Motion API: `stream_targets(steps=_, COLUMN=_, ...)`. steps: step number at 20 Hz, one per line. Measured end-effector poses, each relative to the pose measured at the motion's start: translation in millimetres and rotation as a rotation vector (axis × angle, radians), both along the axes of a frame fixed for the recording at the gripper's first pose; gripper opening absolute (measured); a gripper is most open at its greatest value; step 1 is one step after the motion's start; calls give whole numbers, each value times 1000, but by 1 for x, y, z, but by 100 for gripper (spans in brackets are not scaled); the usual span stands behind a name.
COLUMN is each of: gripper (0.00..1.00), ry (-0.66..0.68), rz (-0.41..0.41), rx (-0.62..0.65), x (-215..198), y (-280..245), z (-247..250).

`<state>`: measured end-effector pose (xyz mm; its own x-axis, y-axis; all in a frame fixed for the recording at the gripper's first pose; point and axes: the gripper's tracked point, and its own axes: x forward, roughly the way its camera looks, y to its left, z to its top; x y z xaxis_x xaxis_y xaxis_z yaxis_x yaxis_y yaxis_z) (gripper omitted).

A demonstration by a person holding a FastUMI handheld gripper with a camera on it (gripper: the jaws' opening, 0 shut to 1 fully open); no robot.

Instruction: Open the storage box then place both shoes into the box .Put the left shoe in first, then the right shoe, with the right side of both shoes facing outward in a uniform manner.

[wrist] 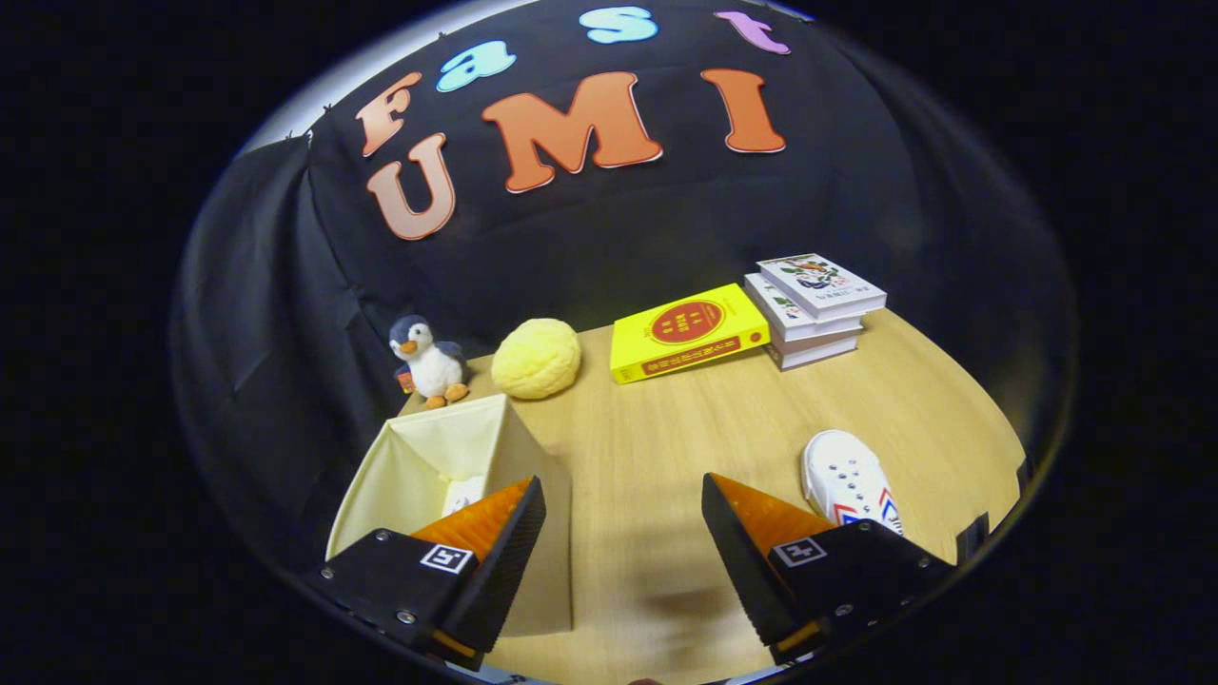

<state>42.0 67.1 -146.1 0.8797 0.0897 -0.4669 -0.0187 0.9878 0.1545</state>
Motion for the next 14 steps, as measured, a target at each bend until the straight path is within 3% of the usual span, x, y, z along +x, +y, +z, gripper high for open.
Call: stream_targets(steps=14, gripper=99, ry=130, rz=-120, rx=-164, x=-9, y=-187, z=-65)
